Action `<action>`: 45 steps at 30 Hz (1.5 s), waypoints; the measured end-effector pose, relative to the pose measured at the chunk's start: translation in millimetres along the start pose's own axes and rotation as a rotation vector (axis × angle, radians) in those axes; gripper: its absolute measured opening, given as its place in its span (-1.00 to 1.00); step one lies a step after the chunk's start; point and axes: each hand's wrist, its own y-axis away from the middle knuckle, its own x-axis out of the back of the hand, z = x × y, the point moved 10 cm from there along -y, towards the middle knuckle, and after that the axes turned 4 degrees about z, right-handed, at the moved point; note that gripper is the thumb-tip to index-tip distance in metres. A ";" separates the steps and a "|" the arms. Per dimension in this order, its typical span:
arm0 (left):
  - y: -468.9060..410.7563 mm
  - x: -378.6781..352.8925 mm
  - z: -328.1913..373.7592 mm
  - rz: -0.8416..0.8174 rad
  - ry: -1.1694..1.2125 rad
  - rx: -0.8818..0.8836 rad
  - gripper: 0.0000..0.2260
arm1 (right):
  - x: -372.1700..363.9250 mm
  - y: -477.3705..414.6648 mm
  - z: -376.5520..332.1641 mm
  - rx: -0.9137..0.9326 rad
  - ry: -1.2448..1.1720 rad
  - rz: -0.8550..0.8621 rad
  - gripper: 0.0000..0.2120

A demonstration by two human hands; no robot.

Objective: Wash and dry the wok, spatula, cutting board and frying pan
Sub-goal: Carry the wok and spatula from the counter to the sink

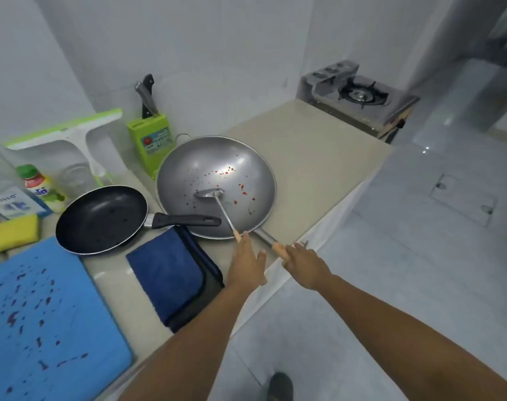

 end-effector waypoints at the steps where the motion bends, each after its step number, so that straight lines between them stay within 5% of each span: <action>1: -3.2 0.8 -2.6 0.049 0.048 0.065 -0.31 | -2.3 -2.2 0.9 0.014 -0.051 -0.010 -0.47; 6: -11.1 -1.5 -38.7 0.270 0.305 0.347 -0.45 | -1.4 -2.6 -2.6 0.000 -0.215 -0.063 -0.52; 11: -28.0 -21.2 -99.3 0.337 0.455 0.579 -0.26 | -4.5 -12.4 -6.6 -0.005 -0.287 -0.075 -0.50; 30: -71.8 8.9 -104.3 0.492 0.695 0.563 -0.48 | -6.9 -22.4 1.7 -0.050 -0.259 -0.038 -0.48; 38: -86.8 -15.6 -117.3 0.355 0.815 0.594 -0.39 | 7.5 -17.9 5.4 -0.038 -0.207 -0.015 -0.49; 45: -70.2 -34.7 -73.4 0.310 1.039 0.621 -0.63 | 23.3 -3.0 29.8 -0.035 -0.202 -0.021 -0.51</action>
